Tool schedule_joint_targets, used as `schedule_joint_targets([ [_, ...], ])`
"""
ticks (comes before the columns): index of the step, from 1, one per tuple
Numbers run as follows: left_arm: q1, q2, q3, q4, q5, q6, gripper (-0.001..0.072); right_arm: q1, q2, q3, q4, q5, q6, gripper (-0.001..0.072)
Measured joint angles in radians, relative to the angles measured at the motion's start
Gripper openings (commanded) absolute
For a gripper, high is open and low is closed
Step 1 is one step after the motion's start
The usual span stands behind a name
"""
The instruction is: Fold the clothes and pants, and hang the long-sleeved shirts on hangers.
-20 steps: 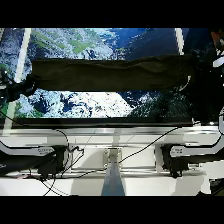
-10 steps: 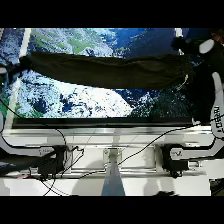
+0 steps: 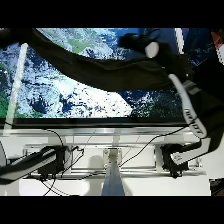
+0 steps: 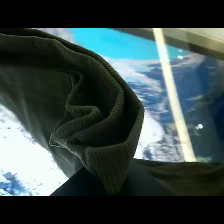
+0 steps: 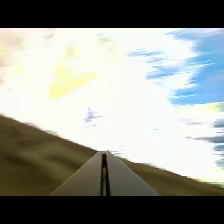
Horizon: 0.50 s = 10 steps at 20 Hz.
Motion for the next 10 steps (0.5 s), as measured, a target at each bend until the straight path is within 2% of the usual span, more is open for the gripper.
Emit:
schedule_joint_targets([
  [6, -0.068, 0.087, 0.005, 0.003, -0.031, 0.002, 0.0017, 0.278, -0.212, 0.261, 0.117, 0.116, 0.035, 0.0030],
  [10, -0.081, 0.094, 0.005, 0.003, -0.036, 0.000, 0.0017, 0.385, -0.263, 0.325, 0.142, 0.179, 0.040, 0.0029],
])
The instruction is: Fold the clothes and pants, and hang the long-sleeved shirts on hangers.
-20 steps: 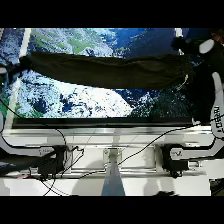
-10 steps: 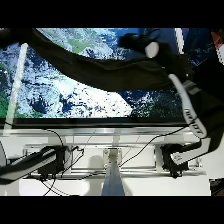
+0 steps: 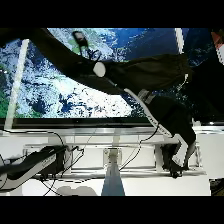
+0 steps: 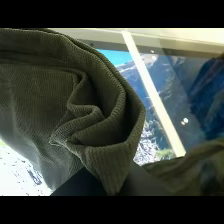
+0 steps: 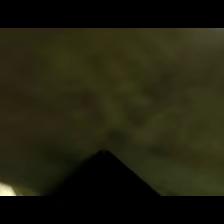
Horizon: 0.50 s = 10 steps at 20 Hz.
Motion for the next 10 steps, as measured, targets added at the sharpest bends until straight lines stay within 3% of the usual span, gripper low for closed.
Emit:
schedule_joint_targets([
  [5, -0.042, -0.048, 0.000, -0.045, 0.003, 0.000, 0.0017, -0.011, -0.010, 0.021, -0.023, 0.085, 0.000, 0.0030],
  [10, -0.199, -0.185, 0.000, -0.185, 0.004, 0.000, 0.0017, -0.210, 0.037, 0.024, -0.103, 0.183, 0.001, 0.0030],
])
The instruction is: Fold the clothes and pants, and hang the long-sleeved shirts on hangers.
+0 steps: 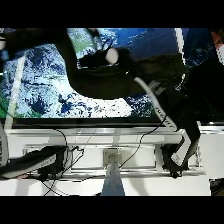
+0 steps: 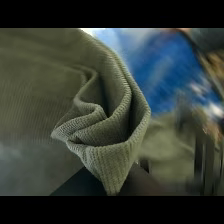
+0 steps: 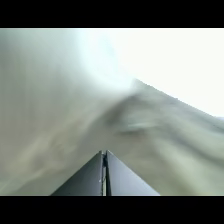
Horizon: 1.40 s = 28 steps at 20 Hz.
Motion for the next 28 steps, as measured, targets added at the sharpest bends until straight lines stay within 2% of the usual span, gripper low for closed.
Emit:
schedule_joint_targets([
  [3, -0.140, -0.100, 0.000, -0.086, 0.002, 0.001, 0.0020, -0.172, 0.052, 0.000, -0.048, 0.032, 0.053, 0.0030],
  [4, -0.182, -0.128, 0.000, -0.103, 0.005, 0.002, 0.0160, -0.233, 0.072, 0.000, -0.062, 0.041, 0.072, 0.0031],
  [5, -0.224, -0.155, 0.000, -0.122, 0.006, 0.005, 0.0601, -0.292, 0.092, 0.000, -0.065, 0.050, 0.085, 0.0030],
  [6, -0.258, -0.175, 0.000, -0.134, 0.006, 0.016, 0.0690, -0.343, 0.108, 0.001, -0.070, 0.062, 0.097, 0.0031],
  [9, -0.315, -0.204, 0.000, -0.151, -0.001, 0.107, 0.0699, -0.480, 0.146, 0.002, -0.082, 0.127, 0.115, 0.0031],
  [12, -0.281, -0.179, 0.000, -0.114, -0.021, 0.171, 0.0694, -0.567, 0.160, -0.001, -0.093, 0.225, 0.118, 0.0031],
  [14, -0.212, -0.146, 0.000, -0.052, -0.064, 0.167, 0.0695, -0.600, 0.164, -0.002, -0.105, 0.282, 0.102, 0.0031],
  [18, 0.011, -0.099, -0.008, 0.132, -0.206, 0.060, 0.0695, -0.617, 0.167, -0.002, -0.113, 0.346, 0.051, 0.0031],
  [22, 0.204, -0.092, -0.148, 0.223, -0.332, 0.009, 0.0694, -0.599, 0.169, -0.002, -0.120, 0.352, 0.029, 0.0031],
  [25, 0.275, -0.095, -0.342, 0.229, -0.297, 0.007, 0.0684, -0.579, 0.169, -0.002, -0.119, 0.341, 0.022, 0.0031],
  [27, 0.288, -0.109, -0.462, 0.150, -0.225, 0.040, 0.0565, -0.563, 0.169, -0.002, -0.121, 0.323, 0.020, 0.0031],
  [28, 0.283, -0.123, -0.509, 0.082, -0.188, 0.074, 0.0565, -0.554, 0.167, -0.002, -0.121, 0.311, 0.018, 0.0031],
])
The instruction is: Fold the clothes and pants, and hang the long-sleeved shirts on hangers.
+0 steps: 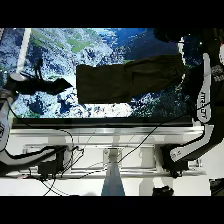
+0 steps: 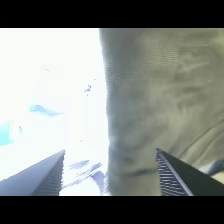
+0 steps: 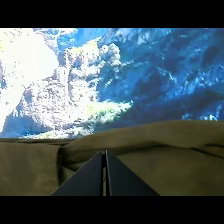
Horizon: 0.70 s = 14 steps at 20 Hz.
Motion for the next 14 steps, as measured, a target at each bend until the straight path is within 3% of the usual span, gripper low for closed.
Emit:
schedule_joint_targets([
  [2, -0.024, -0.040, -0.058, -0.109, 0.063, 0.057, 0.0609, 0.021, -0.005, 0.000, 0.000, -0.012, -0.001, 0.0031],
  [3, -0.042, -0.061, -0.074, -0.148, 0.095, 0.077, 0.0503, 0.031, -0.008, 0.000, 0.000, -0.018, -0.002, 0.0031],
  [8, -0.136, -0.125, -0.065, -0.266, 0.185, 0.141, 0.0492, 0.098, -0.038, 0.000, 0.000, -0.028, -0.002, 0.0031],
  [9, -0.155, -0.130, -0.051, -0.269, 0.200, 0.147, 0.0375, 0.112, -0.048, 0.000, -0.002, -0.029, -0.002, 0.0031],
  [10, -0.172, -0.134, -0.037, -0.265, 0.212, 0.150, 0.0157, 0.127, -0.061, 0.000, -0.003, -0.030, -0.003, 0.0031],
  [11, -0.188, -0.138, -0.023, -0.262, 0.220, 0.152, 0.0015, 0.142, -0.075, 0.000, -0.003, -0.029, -0.003, 0.0031],
  [14, -0.216, -0.138, 0.039, -0.277, 0.211, 0.156, 0.0015, 0.187, -0.119, -0.017, -0.003, 0.000, -0.003, 0.0031],
])
